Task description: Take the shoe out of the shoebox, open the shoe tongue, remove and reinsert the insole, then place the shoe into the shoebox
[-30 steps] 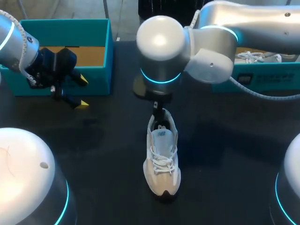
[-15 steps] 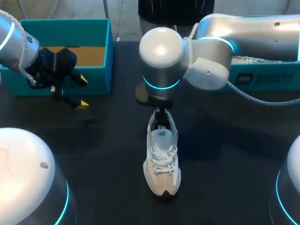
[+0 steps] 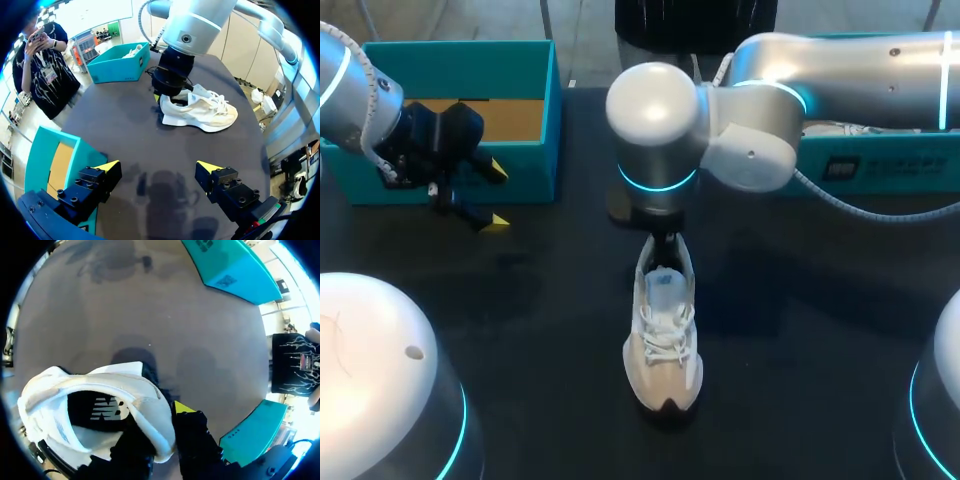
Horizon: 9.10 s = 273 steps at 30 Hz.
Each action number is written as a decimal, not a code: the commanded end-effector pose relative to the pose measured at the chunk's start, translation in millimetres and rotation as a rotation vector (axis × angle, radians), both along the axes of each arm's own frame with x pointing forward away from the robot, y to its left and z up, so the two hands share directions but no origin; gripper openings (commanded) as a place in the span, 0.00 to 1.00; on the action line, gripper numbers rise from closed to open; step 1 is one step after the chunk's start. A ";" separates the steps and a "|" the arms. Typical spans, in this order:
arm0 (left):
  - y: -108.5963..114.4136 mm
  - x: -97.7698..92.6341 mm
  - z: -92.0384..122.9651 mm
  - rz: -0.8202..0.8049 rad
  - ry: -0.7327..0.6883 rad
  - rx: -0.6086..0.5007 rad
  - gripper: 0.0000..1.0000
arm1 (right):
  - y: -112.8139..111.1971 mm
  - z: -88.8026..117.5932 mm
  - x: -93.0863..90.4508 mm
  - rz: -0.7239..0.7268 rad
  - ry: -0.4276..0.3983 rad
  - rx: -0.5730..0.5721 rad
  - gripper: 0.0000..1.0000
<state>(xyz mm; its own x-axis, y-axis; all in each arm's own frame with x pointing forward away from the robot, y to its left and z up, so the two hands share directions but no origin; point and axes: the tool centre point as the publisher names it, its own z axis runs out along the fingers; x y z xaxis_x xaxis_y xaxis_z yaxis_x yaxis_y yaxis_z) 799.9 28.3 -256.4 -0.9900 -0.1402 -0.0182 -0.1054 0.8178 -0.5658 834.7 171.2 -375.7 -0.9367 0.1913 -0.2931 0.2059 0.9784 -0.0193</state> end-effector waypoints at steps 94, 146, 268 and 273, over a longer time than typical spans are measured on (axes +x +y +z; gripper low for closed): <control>0.1 -0.5 0.2 0.000 0.000 0.002 1.00 | -211.7 232.3 196.9 0.085 -0.099 -0.095 0.00; 0.1 -0.5 0.2 0.000 0.000 0.002 1.00 | -392.1 237.6 339.0 -0.091 -0.095 -0.227 0.00; 0.1 -0.5 0.2 0.000 0.000 0.002 1.00 | -509.7 87.1 333.8 -1.573 -0.365 0.040 0.00; 0.1 -0.5 0.2 0.000 0.000 0.002 1.00 | -511.5 81.0 338.4 -1.573 -0.364 0.037 0.00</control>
<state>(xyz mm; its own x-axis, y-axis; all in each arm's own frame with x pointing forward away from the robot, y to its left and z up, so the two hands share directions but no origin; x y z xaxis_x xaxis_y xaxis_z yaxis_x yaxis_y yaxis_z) 799.9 28.3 -256.4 -0.9900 -0.1402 -0.0182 -0.1054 0.8178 -0.5658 1164.8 -339.3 -290.7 0.3005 0.8581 -0.4164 0.9405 -0.1941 0.2788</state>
